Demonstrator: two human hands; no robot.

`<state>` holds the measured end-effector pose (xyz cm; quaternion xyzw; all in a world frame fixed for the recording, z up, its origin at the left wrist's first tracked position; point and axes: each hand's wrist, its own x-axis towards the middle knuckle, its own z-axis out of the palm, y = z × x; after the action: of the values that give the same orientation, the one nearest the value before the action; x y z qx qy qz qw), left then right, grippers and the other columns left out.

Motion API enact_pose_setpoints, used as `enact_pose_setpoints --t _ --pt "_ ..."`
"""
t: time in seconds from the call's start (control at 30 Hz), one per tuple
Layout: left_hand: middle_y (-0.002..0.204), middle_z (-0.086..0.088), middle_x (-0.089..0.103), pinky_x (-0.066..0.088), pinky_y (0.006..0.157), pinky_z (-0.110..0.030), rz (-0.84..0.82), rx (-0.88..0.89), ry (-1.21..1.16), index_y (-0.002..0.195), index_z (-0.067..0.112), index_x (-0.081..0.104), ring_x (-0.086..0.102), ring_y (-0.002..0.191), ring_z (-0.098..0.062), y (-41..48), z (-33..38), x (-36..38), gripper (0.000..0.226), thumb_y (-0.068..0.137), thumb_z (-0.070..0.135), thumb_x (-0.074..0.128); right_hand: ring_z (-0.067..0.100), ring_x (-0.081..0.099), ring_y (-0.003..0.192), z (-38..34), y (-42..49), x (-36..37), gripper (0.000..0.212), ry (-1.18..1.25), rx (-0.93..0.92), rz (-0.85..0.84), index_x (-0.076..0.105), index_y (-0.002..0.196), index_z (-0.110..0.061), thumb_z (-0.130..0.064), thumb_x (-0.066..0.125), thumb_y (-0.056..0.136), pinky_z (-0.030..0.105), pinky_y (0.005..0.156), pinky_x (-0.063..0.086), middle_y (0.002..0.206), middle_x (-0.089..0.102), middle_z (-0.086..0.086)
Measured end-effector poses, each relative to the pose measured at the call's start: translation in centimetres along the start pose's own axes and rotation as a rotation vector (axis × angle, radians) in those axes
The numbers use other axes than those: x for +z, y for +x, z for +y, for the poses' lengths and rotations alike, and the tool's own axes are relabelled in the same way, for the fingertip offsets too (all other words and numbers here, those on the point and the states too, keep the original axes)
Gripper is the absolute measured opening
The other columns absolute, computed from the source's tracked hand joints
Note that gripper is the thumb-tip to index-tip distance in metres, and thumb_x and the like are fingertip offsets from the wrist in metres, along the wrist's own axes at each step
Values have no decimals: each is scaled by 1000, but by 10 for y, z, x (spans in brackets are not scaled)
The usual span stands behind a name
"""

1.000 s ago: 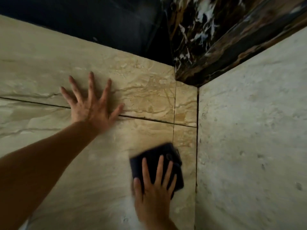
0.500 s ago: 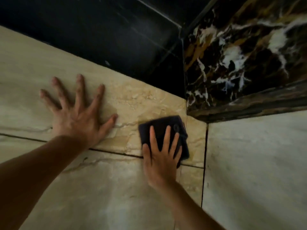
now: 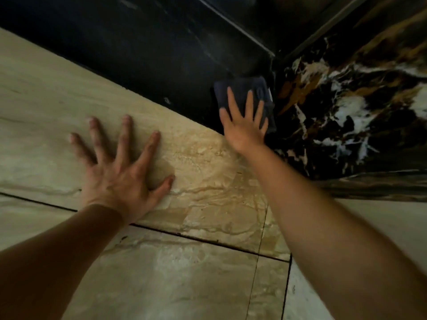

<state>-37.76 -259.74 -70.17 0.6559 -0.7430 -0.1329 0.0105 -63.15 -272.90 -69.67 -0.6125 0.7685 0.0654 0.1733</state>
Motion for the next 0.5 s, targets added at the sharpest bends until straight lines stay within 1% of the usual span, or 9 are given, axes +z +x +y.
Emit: enact_pose_setpoints --t 0.07,0.13,0.2,0.27,0.33,0.4,0.5 --pt "167 -14 -8 1 109 -78 -8 -10 -10 155 39 -5 -12 144 -57 -1 -1 -3 93 76 86 9 27 -18 151 4 -66 23 55 -26 -38 44 -11 141 -64 -70 9 90 56 118 -6 165 -14 -8" --pt "167 -14 -9 2 109 -78 -15 -8 -9 155 39 -6 -13 144 -57 -2 -2 -3 94 76 87 10 26 -18 150 9 -132 46 54 -59 -45 77 -10 143 -63 -69 9 93 54 116 -9 165 -13 -9" --pt "167 -14 -8 1 110 -78 -24 -17 -21 155 38 -6 -14 145 -56 -1 -2 -3 95 75 87 11 24 -20 150 10 -139 49 54 -46 -25 62 -10 143 -64 -71 8 92 53 114 -12 164 -13 -11" --pt "167 -14 -6 1 110 -78 -19 -5 -21 156 38 -3 -13 145 -55 0 -2 -1 95 76 86 14 25 -18 150 4 -91 34 54 -44 26 62 -8 142 -64 -71 8 91 55 116 -10 165 -12 -9" --pt "167 -15 -1 2 110 -78 11 4 -20 156 37 2 -10 146 -55 -3 -4 4 95 77 85 20 28 -17 150 -9 -16 6 56 -2 92 57 -5 143 -63 -70 12 90 57 118 -6 166 -13 -7" --pt "167 -14 4 2 110 -78 54 8 -31 156 37 7 -6 146 -55 -1 -5 11 95 77 85 27 31 -19 150 -22 53 -25 59 66 154 -23 -2 146 -60 -69 17 91 59 117 -7 165 -15 -4" --pt "167 -13 7 1 110 -77 94 14 -27 156 38 9 -4 147 -54 3 -8 18 96 75 85 31 31 -23 149 -32 97 -48 60 142 184 -89 0 146 -61 -69 22 91 58 114 -11 165 -18 -4"
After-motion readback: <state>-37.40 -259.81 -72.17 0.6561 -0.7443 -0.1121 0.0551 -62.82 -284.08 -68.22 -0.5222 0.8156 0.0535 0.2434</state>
